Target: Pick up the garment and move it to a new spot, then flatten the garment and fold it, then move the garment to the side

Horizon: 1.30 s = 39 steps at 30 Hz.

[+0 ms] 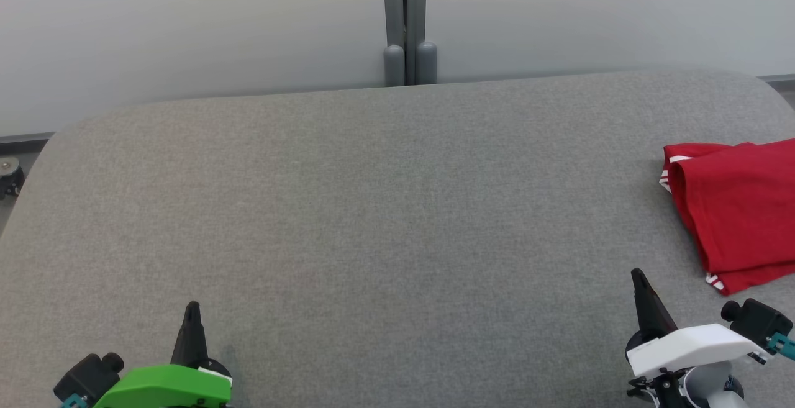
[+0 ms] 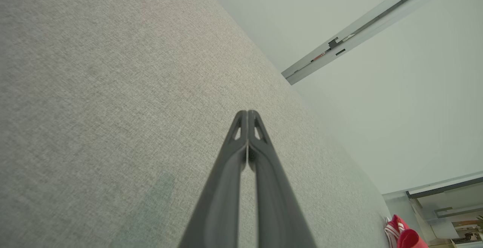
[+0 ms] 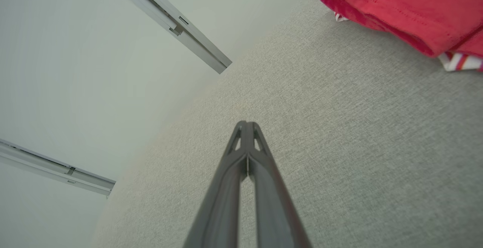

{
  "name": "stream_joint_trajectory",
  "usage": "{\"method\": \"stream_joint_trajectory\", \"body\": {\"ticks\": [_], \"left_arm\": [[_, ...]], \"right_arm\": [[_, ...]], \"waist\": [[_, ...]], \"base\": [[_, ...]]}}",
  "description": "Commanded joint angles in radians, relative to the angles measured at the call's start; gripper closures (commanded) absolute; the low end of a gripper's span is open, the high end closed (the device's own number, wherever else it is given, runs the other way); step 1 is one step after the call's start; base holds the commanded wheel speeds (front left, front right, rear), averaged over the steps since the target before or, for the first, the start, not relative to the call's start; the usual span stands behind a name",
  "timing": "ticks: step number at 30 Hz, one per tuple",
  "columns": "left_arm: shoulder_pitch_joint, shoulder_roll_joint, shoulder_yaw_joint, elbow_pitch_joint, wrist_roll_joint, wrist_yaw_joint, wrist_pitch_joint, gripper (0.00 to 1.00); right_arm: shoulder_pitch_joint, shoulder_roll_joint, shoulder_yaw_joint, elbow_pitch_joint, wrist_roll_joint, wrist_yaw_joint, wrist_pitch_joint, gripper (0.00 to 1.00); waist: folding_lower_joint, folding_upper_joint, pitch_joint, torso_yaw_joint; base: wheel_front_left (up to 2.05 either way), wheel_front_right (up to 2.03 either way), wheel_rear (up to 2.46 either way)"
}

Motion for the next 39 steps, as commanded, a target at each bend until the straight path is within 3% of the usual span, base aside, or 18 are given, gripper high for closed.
{"method": "stream_joint_trajectory", "body": {"ticks": [1,39], "left_arm": [[-0.031,0.003,0.01,-0.016,-0.03,-0.01,0.009,1.0],[-0.086,0.005,0.076,-0.032,-0.377,-0.027,0.118,1.0]], "right_arm": [[-0.028,-0.006,-0.007,-0.017,0.036,0.0,0.01,1.0],[-0.051,-0.009,-0.048,-0.033,0.436,-0.001,0.119,1.0]], "waist": [[0.0,0.0,0.0,0.0],[0.0,0.0,0.0,0.002]], "base": [[0.0,0.0,0.0],[0.0,0.0,0.0]]}}
